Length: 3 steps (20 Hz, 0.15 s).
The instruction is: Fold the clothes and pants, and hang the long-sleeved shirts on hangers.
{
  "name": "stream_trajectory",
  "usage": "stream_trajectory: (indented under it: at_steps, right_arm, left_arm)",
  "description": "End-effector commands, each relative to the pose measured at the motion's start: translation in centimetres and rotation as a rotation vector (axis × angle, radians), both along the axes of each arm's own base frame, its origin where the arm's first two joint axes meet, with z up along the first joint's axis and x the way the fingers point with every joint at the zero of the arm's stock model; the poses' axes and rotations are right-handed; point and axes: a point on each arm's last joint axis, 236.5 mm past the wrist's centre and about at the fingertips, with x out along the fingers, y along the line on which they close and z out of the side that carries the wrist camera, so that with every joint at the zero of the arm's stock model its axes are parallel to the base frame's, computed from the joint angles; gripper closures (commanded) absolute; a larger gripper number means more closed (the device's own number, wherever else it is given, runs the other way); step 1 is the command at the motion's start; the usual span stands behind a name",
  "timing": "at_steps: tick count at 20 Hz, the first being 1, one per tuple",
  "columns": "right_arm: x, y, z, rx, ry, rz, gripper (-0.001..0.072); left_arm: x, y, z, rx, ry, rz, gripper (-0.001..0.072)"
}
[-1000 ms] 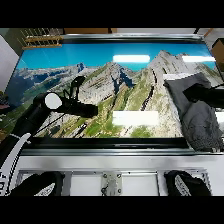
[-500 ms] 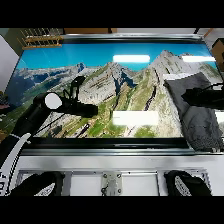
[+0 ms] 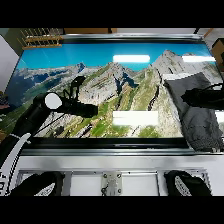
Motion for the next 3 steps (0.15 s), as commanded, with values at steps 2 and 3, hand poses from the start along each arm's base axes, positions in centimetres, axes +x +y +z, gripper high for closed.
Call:
stream_trajectory:
  at_steps: [2,3]
  right_arm:
    - [0.01,0.03,-0.01,0.001,0.001,0.0,0.0688]
    - [0.0,0.03,0.0,0.001,0.001,0.0,0.0688]
  left_arm:
    - [0.02,-0.01,0.0,0.0,0.0,0.0,0.0703]
    - [0.02,-0.01,0.0,0.0,0.0,0.0,0.0703]
